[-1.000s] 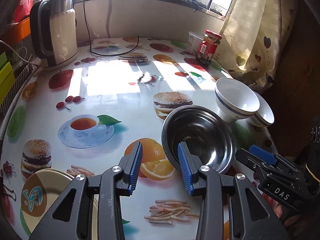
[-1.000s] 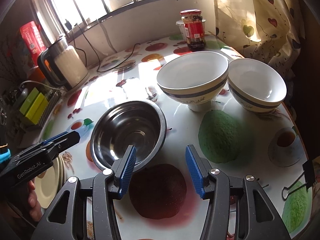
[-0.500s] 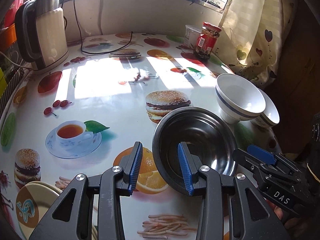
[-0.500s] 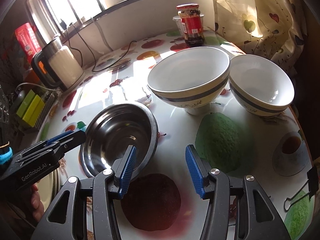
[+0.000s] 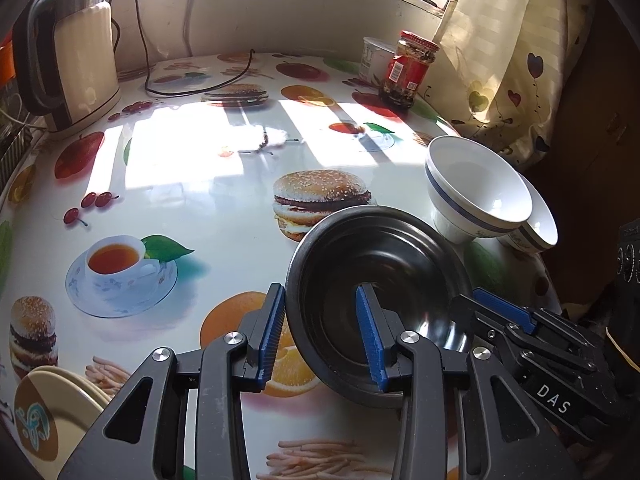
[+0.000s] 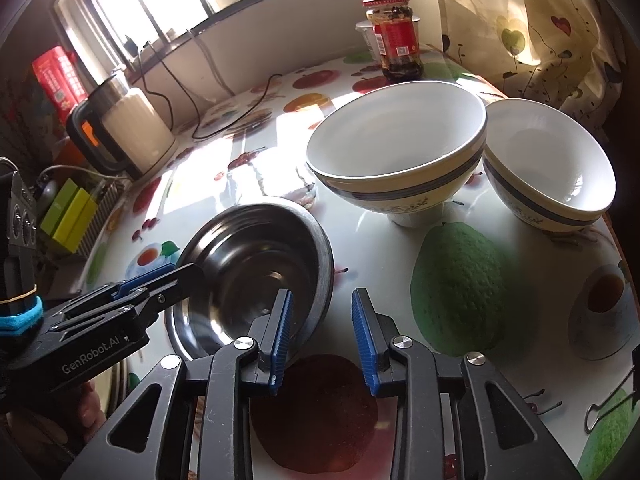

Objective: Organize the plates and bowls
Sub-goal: 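Grasp the steel bowl rim with the left gripper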

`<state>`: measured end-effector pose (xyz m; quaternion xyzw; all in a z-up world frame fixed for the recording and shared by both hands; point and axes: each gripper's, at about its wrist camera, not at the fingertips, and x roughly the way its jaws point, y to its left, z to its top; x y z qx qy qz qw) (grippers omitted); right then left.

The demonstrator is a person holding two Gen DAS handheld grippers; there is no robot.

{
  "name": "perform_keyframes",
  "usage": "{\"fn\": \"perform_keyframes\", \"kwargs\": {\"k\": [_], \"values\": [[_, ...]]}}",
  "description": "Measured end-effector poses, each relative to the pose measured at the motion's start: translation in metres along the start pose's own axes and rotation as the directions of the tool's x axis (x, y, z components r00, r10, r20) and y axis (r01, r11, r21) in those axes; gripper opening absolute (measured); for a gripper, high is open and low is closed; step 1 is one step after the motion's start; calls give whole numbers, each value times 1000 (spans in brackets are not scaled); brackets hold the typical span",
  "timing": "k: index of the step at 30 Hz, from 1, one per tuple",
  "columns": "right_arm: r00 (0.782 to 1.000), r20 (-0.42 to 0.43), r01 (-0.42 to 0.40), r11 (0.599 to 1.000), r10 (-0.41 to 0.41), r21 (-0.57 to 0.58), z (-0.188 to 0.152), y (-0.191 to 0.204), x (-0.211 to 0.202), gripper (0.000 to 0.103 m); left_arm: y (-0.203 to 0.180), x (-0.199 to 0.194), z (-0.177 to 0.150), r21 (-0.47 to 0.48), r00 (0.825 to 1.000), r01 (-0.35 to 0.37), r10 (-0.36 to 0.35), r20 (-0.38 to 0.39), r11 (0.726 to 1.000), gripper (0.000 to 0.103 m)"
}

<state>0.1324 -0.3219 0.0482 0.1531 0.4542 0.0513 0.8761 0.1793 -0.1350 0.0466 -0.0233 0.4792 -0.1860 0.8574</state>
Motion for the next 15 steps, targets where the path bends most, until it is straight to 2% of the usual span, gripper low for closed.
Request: {"fn": "perform_keyframes", "kwargs": {"k": [4, 15], "values": [[1000, -6, -14, 1000, 14, 5, -1, 0, 1, 19, -3, 0, -1, 11, 1000, 5, -5, -7, 1000, 38], [1000, -5, 6, 1000, -6, 29, -14, -10, -14, 18, -18, -4, -12, 43, 999, 26, -25, -32, 999, 38]]}}
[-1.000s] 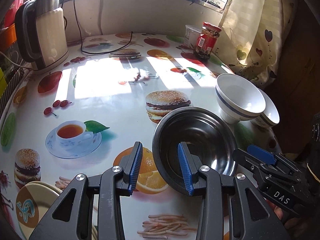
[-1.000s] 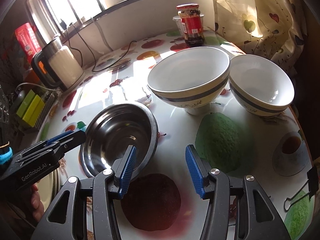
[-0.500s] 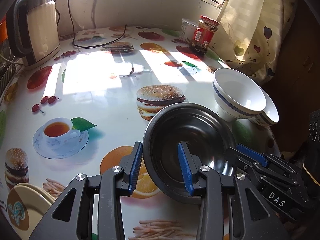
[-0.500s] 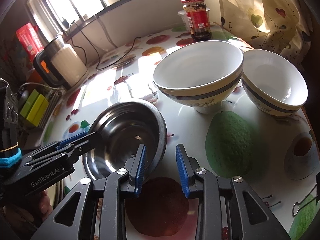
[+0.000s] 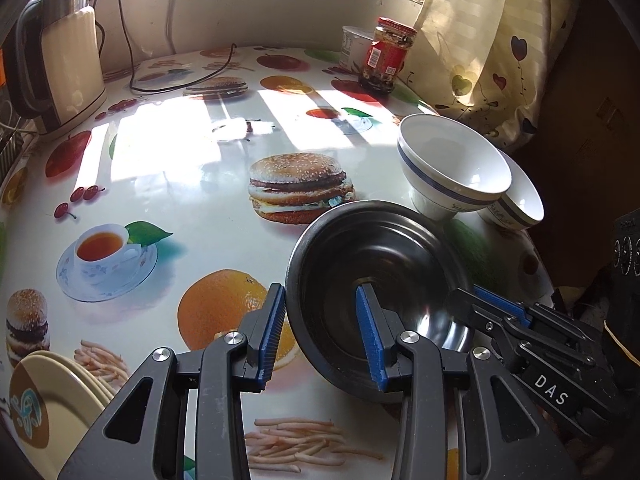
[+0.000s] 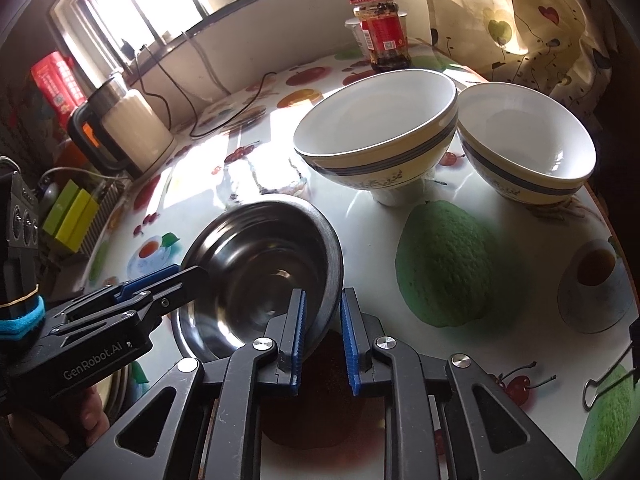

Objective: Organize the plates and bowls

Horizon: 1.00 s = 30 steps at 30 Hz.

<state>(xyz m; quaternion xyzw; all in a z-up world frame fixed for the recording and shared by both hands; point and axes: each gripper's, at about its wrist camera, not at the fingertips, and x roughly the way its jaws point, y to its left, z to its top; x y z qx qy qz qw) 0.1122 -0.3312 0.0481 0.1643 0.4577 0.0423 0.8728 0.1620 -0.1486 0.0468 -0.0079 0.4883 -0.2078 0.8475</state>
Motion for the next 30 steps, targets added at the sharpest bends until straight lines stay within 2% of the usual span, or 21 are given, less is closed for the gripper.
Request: {"fn": "perform_keyframes", "kwargs": {"k": [16, 25, 30], "values": [[999, -1, 33, 999, -33, 19, -30, -17, -29, 18, -27, -11, -27, 39, 999, 35, -34, -25, 999, 38], [999, -4, 35, 999, -35, 34, -38, -23, -36, 18, -32, -15, -32, 39, 998, 55, -54, -32, 998, 38], [999, 15, 41, 998, -41, 48, -35, -28, -42, 26, -29, -22, -27, 31, 998, 58, -58, -10, 998, 38]]}}
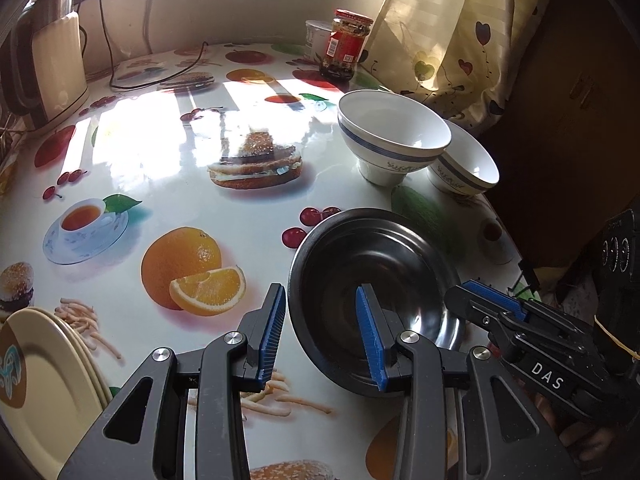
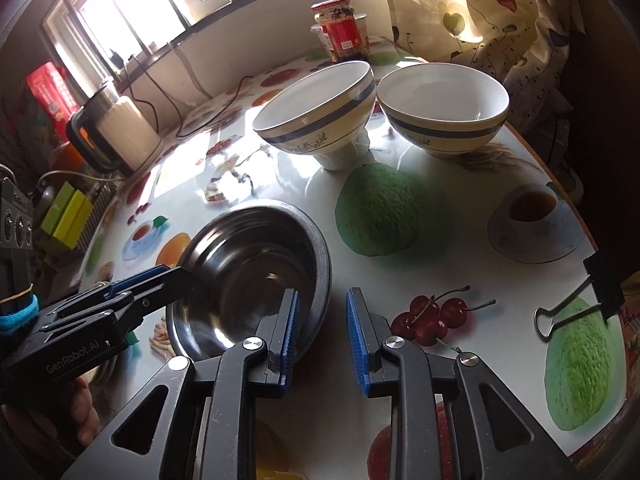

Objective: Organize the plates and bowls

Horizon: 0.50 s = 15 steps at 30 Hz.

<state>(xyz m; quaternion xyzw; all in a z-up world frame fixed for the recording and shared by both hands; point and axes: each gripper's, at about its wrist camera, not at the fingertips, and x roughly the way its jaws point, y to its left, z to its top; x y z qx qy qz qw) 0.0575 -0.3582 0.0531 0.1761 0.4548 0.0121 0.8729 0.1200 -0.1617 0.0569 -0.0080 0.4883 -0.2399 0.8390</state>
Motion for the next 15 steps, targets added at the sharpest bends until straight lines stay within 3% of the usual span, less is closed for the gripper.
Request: {"fn": "perform_keyframes", "kwargs": {"k": [15], "values": [[992, 121, 21, 1000, -22, 6, 68, -11, -19, 29, -6, 1, 69, 15, 996, 28, -29, 80, 999, 38]]}}
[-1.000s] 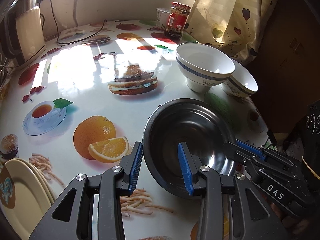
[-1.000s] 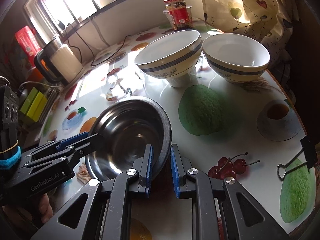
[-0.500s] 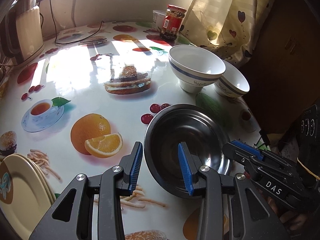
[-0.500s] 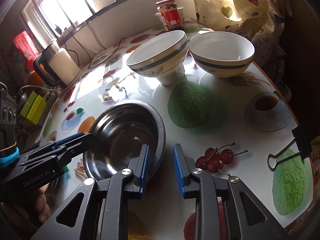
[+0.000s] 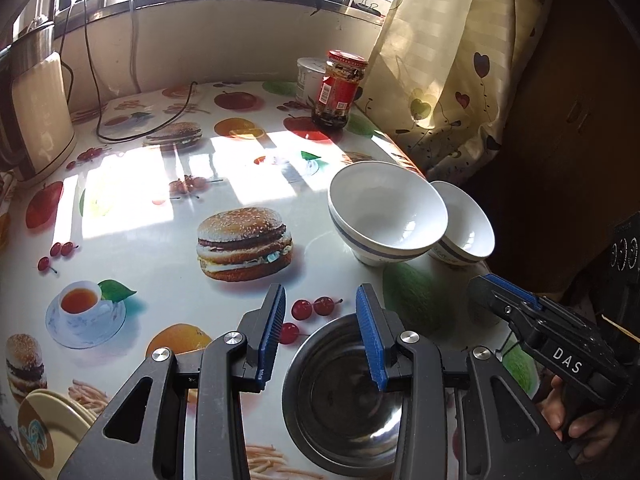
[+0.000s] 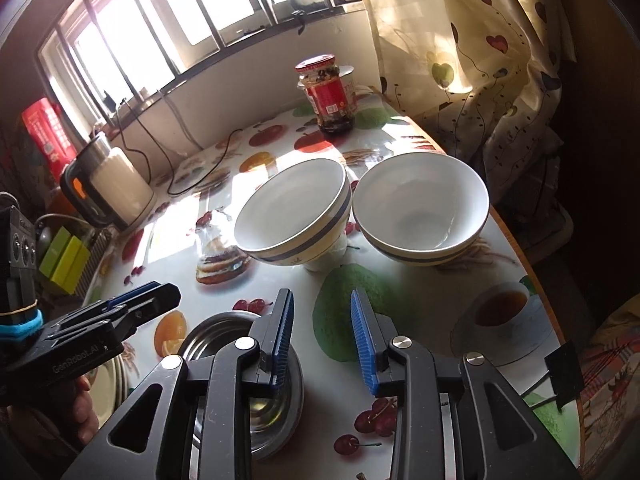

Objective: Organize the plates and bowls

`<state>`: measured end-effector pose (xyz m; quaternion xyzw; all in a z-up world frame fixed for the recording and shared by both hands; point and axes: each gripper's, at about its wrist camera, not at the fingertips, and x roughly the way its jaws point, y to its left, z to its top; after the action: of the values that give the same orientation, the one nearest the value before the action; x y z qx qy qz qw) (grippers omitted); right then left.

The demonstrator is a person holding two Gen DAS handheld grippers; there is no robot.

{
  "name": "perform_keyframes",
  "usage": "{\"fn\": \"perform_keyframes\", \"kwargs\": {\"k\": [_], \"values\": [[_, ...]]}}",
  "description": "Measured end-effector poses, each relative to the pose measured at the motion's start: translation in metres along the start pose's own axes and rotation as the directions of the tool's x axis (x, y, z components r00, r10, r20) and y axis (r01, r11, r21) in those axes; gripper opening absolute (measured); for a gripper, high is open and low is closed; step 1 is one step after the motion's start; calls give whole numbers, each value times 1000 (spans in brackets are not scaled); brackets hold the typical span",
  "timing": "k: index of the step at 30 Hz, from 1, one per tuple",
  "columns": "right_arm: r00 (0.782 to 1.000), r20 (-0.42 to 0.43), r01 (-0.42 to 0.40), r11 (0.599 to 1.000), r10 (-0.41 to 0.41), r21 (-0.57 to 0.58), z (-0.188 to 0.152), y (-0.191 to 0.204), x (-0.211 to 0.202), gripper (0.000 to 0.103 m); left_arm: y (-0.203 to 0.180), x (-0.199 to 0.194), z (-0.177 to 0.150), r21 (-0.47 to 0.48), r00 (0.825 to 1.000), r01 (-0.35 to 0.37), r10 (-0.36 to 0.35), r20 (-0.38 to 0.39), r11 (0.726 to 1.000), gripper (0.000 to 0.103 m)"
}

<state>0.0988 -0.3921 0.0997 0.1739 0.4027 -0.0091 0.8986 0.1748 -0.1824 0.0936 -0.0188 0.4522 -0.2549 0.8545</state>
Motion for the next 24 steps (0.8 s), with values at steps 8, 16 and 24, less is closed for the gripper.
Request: {"fn": "perform_keyframes", "kwargs": {"k": [8, 16, 24], "values": [[1000, 16, 2, 1000, -2, 22, 25, 0, 14, 29, -3, 23, 39, 7, 1000, 21, -21, 13, 1000, 38], [1000, 10, -2, 1000, 2, 31, 37, 1, 30, 30, -3, 53, 62, 13, 1000, 20, -19, -11, 1000, 38], [1000, 10, 15, 1000, -16, 27, 43, 2, 40, 30, 0, 73, 68, -8, 999, 15, -15, -41, 1000, 38]]}}
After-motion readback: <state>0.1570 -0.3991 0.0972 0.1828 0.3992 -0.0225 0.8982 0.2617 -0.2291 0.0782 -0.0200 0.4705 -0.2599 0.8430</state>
